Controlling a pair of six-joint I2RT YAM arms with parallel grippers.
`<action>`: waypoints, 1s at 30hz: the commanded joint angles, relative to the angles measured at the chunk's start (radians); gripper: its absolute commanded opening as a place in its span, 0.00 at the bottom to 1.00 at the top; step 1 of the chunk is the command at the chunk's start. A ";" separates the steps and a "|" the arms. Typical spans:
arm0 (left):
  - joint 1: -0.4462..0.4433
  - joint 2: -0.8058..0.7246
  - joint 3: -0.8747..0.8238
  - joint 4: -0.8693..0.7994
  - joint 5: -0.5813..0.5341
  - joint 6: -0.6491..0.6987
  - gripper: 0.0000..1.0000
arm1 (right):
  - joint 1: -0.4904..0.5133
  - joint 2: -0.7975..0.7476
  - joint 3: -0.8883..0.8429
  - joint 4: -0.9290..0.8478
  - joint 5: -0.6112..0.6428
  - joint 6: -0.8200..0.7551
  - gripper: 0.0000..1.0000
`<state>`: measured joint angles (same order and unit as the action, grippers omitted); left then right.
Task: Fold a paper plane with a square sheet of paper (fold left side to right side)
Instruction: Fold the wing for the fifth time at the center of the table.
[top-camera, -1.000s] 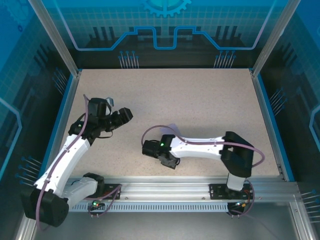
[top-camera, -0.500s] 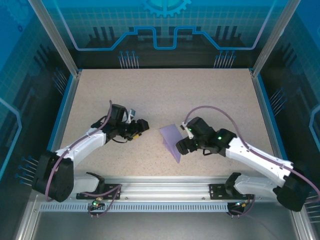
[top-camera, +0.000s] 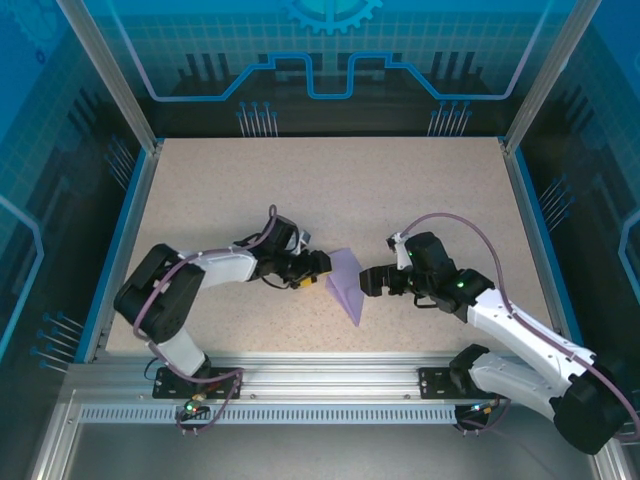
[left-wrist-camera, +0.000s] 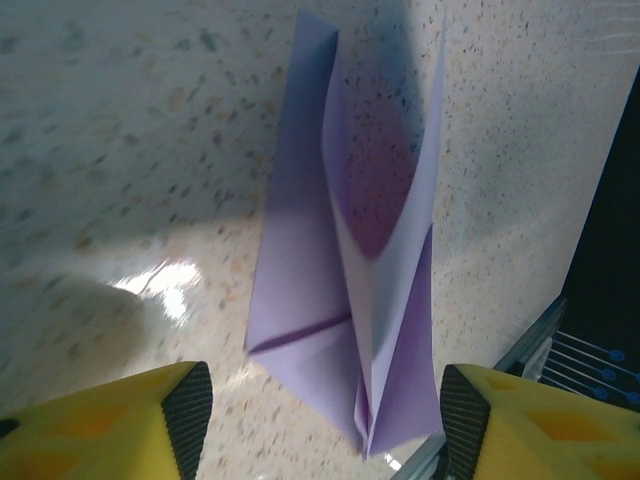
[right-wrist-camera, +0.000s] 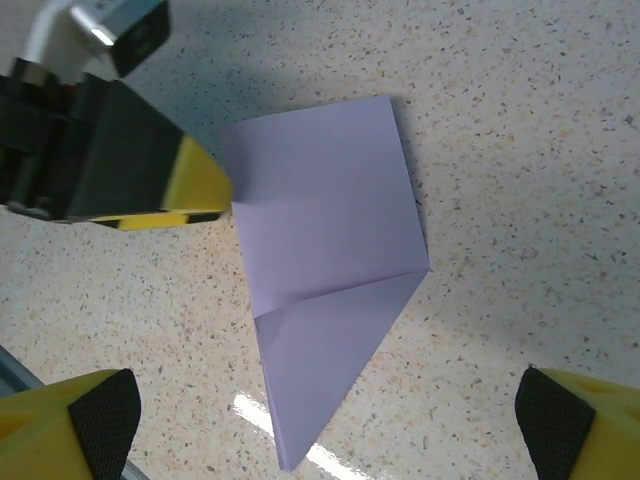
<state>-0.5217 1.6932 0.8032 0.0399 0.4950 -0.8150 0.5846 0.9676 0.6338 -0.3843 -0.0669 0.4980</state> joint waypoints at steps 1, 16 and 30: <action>-0.013 0.058 0.058 0.067 0.025 -0.004 0.59 | -0.016 0.020 -0.010 0.031 -0.040 -0.003 1.00; -0.005 0.032 0.080 0.035 0.084 0.242 0.06 | -0.212 0.192 -0.062 0.241 -0.383 -0.041 0.97; 0.000 -0.084 -0.028 0.120 0.224 0.448 0.00 | -0.310 0.496 -0.043 0.526 -0.712 -0.133 0.81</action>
<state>-0.5266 1.6321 0.7914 0.1226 0.6682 -0.4343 0.2863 1.4197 0.5793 0.0402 -0.6804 0.3981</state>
